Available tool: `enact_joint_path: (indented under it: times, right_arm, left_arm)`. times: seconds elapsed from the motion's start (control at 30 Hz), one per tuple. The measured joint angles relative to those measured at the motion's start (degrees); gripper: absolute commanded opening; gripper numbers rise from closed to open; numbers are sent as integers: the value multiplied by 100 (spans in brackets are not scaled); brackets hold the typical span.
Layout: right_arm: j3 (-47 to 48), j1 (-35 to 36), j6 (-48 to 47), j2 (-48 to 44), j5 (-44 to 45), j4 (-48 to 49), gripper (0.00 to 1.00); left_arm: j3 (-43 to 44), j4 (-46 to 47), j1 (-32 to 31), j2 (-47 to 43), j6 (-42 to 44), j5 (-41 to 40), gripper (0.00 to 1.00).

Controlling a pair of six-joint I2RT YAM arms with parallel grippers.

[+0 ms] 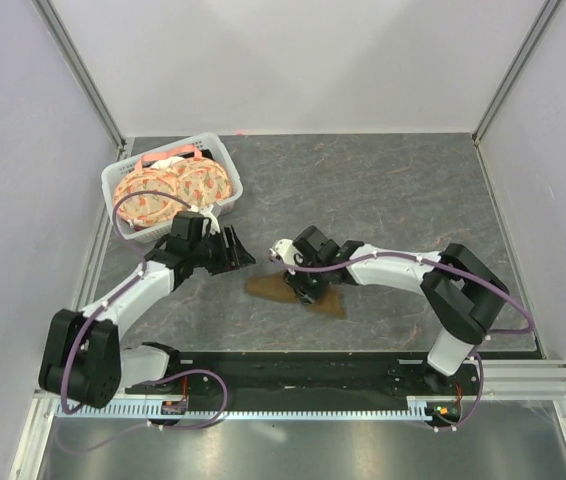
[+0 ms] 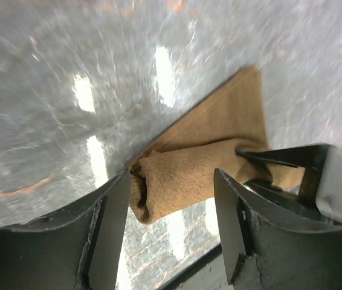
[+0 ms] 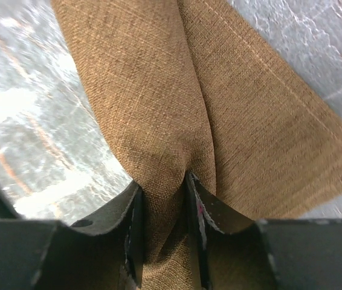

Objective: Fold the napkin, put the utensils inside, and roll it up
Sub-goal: Roll the napkin with the utensil

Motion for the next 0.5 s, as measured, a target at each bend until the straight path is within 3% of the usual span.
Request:
enact_joint_path:
  times: [0.27,0.5]
  right_arm:
    - [404,-1016,94,658,-2323,-59,30]
    - [879,-1609,216,1609,-4271,-223,29]
  left_arm:
    - [-299,105,4,-922,13,-389,65]
    - [-708,422,4,-968,13,-317,65]
